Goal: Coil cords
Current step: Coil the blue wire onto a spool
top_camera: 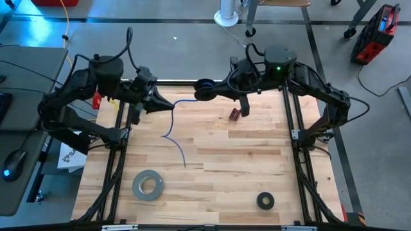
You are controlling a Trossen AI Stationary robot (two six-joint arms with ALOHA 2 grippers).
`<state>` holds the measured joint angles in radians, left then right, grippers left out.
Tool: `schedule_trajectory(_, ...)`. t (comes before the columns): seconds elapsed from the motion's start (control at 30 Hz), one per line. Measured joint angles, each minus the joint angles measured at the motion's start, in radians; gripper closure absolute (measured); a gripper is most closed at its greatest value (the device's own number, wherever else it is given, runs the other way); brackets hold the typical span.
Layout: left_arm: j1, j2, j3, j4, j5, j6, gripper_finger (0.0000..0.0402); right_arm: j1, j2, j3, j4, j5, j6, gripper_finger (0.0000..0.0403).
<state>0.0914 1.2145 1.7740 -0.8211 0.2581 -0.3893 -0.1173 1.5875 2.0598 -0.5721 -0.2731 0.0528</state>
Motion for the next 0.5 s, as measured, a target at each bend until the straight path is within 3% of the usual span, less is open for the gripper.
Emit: schedule_trajectory(0.5, 0.001, 0.009, 0.074, -0.108, -0.029, -0.013, 0.0401, -0.001, 0.000, 0.000, -0.057, -0.077, 0.000, 0.0403)
